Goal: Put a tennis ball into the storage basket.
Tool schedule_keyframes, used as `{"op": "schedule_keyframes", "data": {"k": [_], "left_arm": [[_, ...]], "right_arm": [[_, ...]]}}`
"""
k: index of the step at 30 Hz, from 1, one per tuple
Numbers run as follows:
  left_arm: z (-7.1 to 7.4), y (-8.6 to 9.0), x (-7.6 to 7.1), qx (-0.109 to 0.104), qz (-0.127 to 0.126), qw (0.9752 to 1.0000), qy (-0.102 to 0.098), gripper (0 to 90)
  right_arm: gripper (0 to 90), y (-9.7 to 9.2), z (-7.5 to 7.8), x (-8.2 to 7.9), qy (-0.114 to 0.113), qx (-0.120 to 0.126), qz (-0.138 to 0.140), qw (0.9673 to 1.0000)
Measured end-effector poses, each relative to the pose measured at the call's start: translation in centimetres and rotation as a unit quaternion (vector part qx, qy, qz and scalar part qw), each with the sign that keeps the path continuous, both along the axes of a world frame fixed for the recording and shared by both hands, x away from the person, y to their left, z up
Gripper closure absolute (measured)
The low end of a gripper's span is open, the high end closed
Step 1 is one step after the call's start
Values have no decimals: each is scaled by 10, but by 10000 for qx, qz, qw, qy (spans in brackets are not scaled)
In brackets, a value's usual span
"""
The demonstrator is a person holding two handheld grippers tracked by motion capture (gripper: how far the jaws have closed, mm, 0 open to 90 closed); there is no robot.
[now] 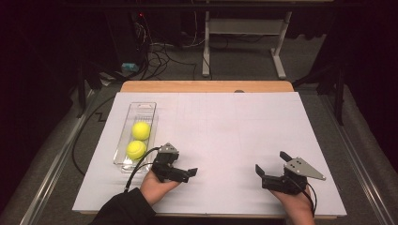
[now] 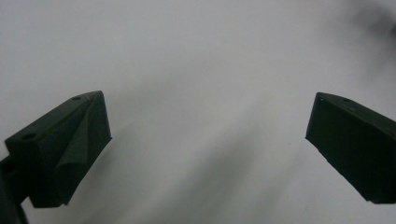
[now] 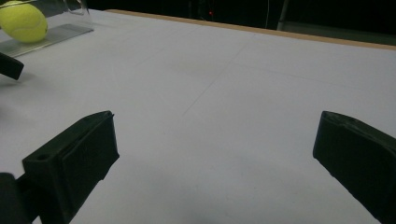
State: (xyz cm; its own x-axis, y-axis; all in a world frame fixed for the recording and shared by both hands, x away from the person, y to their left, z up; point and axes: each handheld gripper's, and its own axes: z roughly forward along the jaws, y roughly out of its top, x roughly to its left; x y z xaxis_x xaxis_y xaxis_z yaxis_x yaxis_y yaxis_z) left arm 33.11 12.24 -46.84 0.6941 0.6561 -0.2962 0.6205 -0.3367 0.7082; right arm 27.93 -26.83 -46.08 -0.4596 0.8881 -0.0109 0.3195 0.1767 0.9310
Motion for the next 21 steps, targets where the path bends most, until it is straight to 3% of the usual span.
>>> {"op": "schedule_keyframes", "data": {"k": [4,8,13,18,21], "left_arm": [[4,4,-2,-208,-107,9992,-313,6],[12,10,-10,-521,-255,9962,-646,6],[20,17,-17,-767,-224,9922,-956,23],[24,22,-21,-860,-152,9895,-1154,7],[26,26,-25,-796,-134,9881,-1309,0]], "right_arm": [[0,0,0,-1,-16,-29,0,10000],[0,0,2,-3,-34,21,-14,10000],[0,-1,5,-7,-84,52,-39,9999],[0,0,6,-8,-131,41,-1,9999],[0,2,7,-9,-149,25,33,9999]]}}
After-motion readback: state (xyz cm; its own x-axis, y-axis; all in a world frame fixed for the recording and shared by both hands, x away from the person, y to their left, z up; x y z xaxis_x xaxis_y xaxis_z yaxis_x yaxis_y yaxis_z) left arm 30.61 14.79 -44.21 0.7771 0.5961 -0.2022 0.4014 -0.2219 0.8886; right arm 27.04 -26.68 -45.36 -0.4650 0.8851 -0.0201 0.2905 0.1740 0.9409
